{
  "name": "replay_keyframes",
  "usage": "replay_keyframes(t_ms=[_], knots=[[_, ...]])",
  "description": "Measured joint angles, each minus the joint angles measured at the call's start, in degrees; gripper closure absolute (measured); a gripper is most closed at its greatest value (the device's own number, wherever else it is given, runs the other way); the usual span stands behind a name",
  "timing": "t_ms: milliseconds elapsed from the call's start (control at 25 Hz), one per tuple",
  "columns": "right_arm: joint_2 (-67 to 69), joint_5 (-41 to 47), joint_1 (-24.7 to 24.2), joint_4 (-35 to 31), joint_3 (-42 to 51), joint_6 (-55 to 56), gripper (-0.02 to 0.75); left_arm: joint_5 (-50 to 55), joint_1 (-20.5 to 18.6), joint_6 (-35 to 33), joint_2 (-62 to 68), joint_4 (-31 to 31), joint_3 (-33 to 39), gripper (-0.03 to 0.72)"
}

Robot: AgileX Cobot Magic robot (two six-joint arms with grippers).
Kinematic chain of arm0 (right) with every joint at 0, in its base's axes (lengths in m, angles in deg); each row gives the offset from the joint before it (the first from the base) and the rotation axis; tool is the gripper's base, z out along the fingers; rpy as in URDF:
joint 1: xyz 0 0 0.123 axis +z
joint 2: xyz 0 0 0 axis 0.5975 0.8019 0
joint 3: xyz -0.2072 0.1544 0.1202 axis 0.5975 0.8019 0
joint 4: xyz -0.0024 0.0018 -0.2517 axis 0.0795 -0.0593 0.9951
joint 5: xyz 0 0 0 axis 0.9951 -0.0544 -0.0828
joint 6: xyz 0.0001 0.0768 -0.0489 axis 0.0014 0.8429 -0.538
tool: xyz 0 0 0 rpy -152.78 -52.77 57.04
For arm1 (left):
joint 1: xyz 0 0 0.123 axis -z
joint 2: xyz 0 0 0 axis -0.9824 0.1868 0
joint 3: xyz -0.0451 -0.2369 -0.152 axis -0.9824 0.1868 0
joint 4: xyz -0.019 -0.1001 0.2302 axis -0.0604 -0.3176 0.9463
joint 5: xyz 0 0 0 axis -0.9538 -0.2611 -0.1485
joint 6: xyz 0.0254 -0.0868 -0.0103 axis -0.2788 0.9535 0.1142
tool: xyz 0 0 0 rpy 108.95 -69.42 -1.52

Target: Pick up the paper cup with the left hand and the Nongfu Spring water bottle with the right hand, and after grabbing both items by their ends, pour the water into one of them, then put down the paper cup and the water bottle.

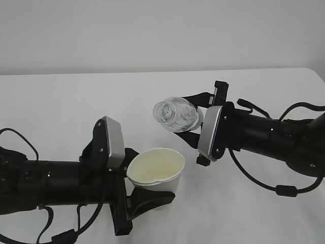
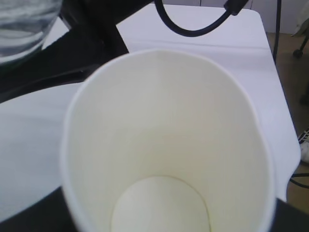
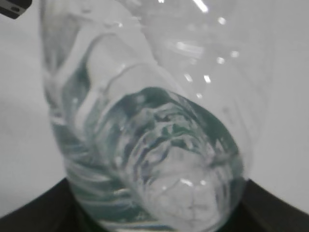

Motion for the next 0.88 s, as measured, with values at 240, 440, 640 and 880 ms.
replay_keyframes(t_ms=[240, 440, 640, 880], knots=[[0.0, 0.0, 0.0, -1.4, 0.0, -3.4, 0.281, -0.3, 0.0, -0.1, 0.0, -0.1, 0.0, 0.241], [0.0, 0.0, 0.0, -1.6, -0.8, -4.1, 0.281, -0.4, 0.0, -0.1, 0.0, -0.3, 0.0, 0.241], [0.0, 0.0, 0.0, -1.6, -1.2, -4.5, 0.281, -0.4, 0.0, -0.1, 0.0, -0.7, 0.0, 0.241], [-0.6, 0.0, 0.0, -1.8, -1.2, -6.3, 0.281, -0.4, 0.0, -1.0, 0.0, -2.1, 0.0, 0.241]])
